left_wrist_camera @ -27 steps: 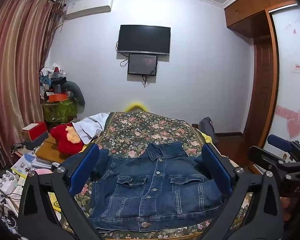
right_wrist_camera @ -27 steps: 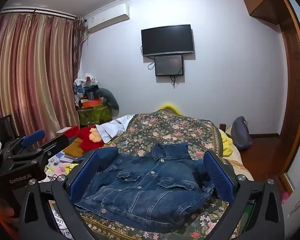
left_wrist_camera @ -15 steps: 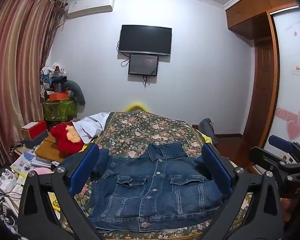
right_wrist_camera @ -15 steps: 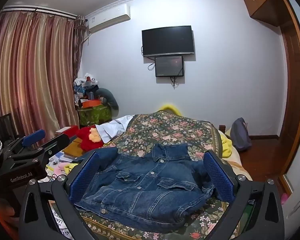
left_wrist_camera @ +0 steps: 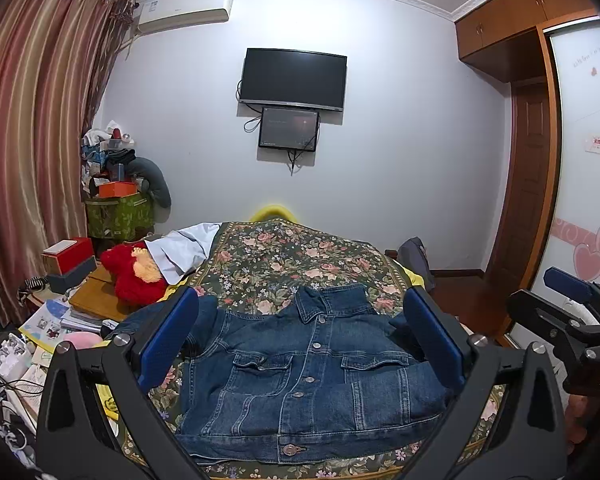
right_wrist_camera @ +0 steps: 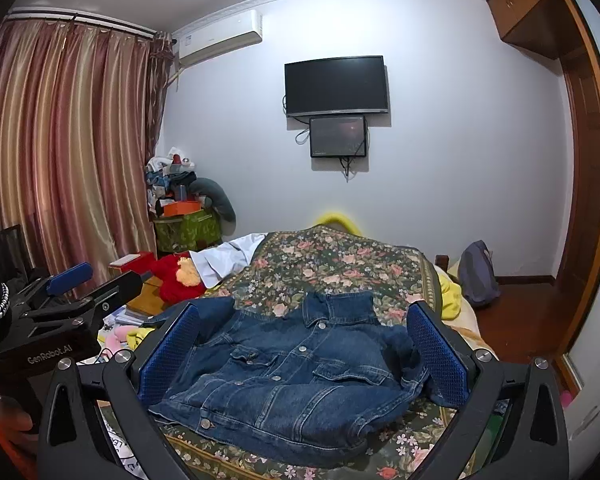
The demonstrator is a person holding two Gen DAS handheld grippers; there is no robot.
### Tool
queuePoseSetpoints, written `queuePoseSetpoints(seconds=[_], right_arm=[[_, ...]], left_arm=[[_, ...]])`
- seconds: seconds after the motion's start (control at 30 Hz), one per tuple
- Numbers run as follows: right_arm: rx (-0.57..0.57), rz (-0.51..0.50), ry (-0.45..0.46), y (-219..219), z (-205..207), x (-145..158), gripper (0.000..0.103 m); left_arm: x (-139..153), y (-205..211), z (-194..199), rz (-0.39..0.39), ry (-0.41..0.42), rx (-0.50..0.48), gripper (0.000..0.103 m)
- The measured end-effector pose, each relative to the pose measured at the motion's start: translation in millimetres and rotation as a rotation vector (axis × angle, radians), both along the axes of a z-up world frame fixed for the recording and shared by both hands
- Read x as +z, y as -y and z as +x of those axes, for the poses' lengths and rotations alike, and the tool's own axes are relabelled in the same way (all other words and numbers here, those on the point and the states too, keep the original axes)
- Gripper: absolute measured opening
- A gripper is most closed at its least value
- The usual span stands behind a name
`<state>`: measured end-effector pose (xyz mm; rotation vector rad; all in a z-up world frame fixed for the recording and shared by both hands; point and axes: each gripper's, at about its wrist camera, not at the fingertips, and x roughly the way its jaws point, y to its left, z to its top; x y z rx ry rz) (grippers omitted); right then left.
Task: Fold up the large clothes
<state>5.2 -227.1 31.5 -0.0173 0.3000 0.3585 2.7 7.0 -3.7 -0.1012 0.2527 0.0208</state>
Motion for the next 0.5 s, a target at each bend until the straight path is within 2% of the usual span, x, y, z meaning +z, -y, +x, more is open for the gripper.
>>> queuePoseSetpoints(seconds=[0.5], right_arm=[[0.003,0.001,0.011,0.5,-2.2,5.0,0.103]], left_arm=[[1.6,1.0,-2.1,0.01,0.013,0.003,0.103]])
